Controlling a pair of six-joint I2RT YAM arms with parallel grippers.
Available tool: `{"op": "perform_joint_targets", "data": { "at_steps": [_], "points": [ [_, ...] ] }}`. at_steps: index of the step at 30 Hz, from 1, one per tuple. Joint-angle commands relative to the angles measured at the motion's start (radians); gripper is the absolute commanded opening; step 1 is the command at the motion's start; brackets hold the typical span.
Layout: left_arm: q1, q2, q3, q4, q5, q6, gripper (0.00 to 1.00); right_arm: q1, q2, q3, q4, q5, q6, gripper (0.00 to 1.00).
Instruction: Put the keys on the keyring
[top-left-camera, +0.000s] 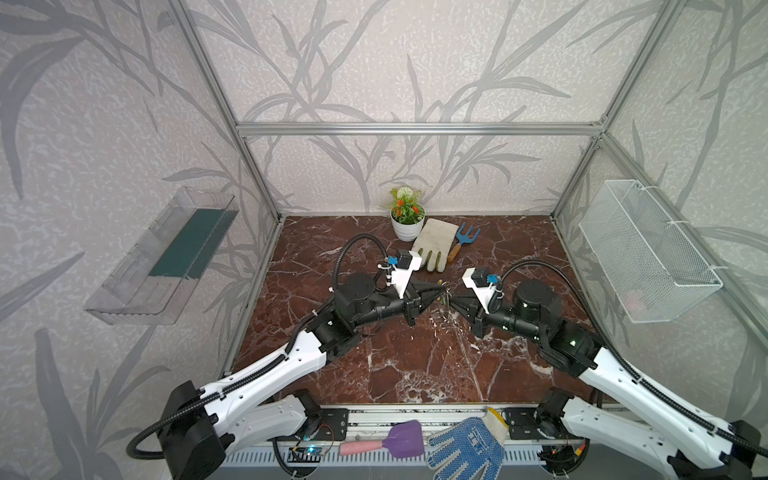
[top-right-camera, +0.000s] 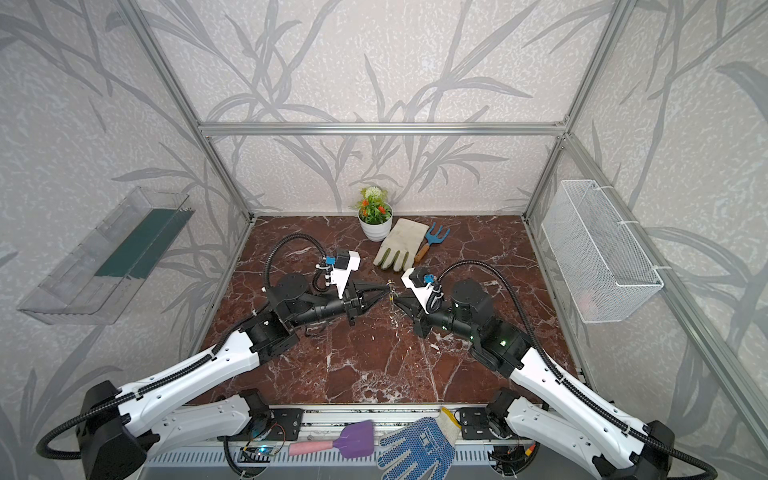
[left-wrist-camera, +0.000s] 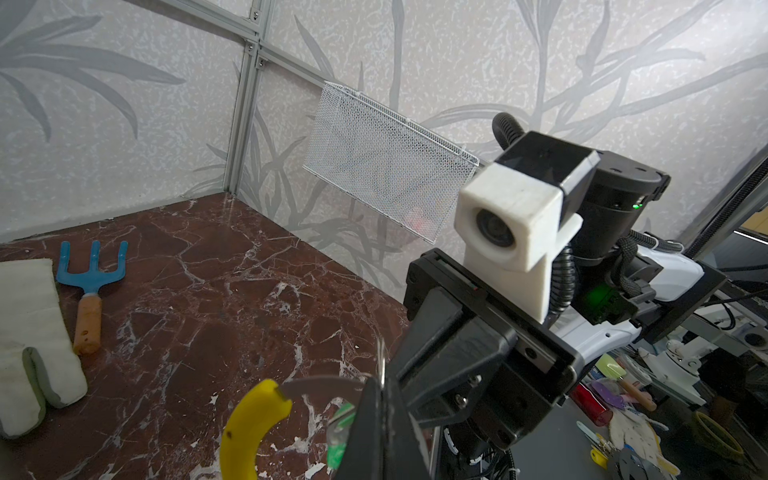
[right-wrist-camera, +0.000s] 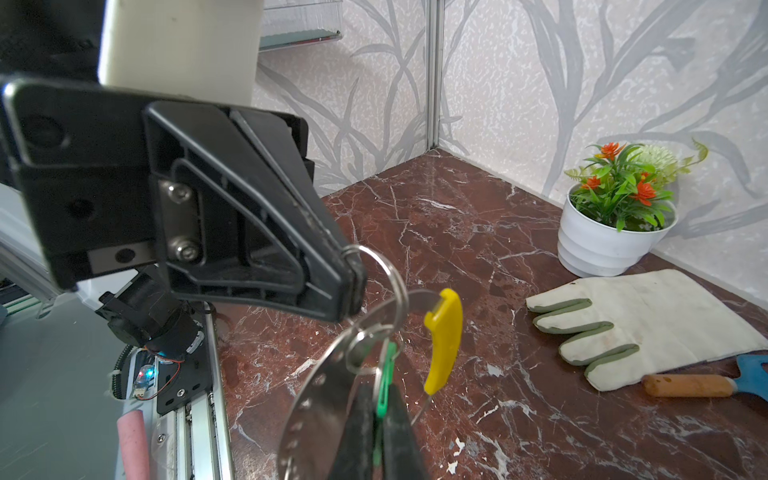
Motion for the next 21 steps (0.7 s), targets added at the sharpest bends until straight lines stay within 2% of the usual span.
{"op": "perform_joint_targets", "data": {
  "at_steps": [1, 21],
  "points": [
    [-0.003, -0.004, -0.005, 0.006, 0.016, 0.03, 0.0, 0.002, -0.014, 0.039, -0.04, 0.018, -0.023, 0.0],
    [-0.002, -0.046, -0.037, -0.002, -0.008, 0.039, 0.0, 0.001, -0.036, 0.06, -0.07, 0.043, -0.048, 0.0]
  ]
}}
